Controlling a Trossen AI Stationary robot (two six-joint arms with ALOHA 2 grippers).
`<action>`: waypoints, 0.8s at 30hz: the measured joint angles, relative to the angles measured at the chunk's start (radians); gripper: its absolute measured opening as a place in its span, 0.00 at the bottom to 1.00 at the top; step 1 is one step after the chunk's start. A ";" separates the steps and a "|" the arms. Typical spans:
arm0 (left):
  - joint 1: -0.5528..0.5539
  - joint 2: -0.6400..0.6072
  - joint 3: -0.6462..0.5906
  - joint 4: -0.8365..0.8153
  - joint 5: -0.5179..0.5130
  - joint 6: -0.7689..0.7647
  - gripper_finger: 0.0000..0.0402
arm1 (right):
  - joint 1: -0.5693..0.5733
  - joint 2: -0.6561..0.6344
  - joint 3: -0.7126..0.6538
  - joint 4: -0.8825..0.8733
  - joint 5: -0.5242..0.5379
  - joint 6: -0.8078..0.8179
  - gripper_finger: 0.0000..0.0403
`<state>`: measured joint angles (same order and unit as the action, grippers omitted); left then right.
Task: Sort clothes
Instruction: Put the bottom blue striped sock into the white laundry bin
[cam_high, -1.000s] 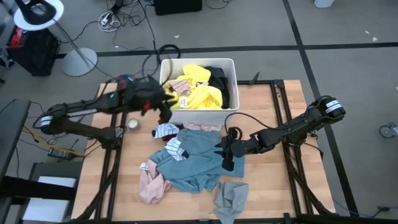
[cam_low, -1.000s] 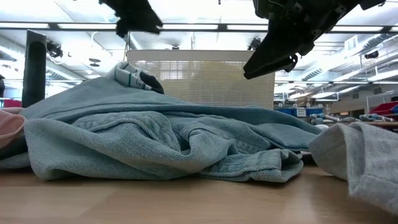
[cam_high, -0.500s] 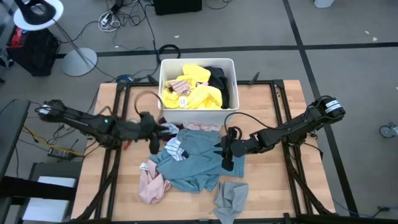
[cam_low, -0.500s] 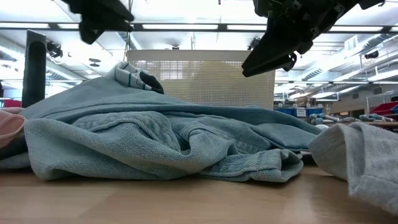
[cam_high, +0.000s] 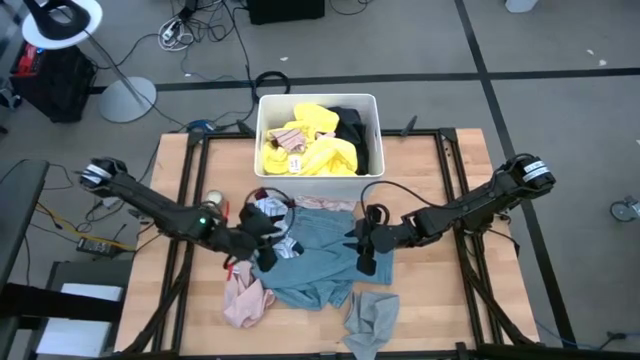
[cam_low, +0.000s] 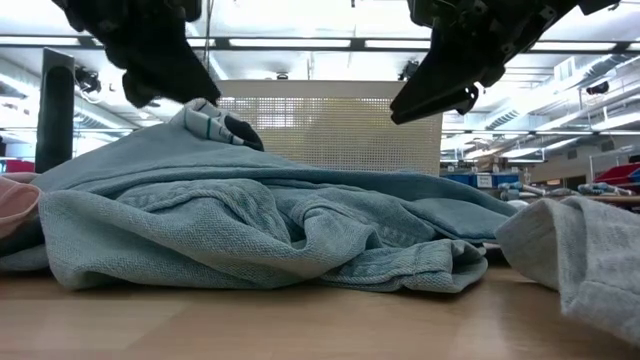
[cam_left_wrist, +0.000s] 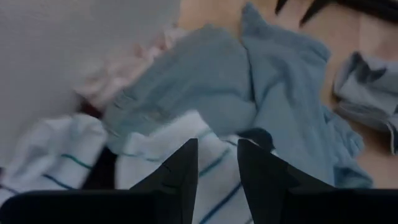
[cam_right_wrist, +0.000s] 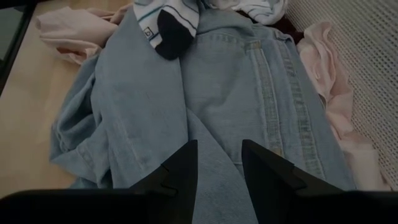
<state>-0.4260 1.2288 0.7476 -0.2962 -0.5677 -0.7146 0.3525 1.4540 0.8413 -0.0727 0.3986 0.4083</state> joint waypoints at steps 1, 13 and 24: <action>0.000 0.022 0.000 0.007 0.012 -0.005 0.29 | 0.001 0.000 0.000 0.001 0.000 0.000 0.31; 0.000 0.122 0.013 -0.007 0.054 -0.103 0.03 | 0.002 0.000 0.000 0.013 0.000 0.007 0.31; 0.008 0.059 0.278 -0.248 -0.017 0.088 0.00 | 0.002 0.000 0.000 0.012 0.000 0.007 0.31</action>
<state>-0.4176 1.2875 1.0260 -0.5445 -0.5849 -0.6262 0.3542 1.4540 0.8413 -0.0604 0.3983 0.4156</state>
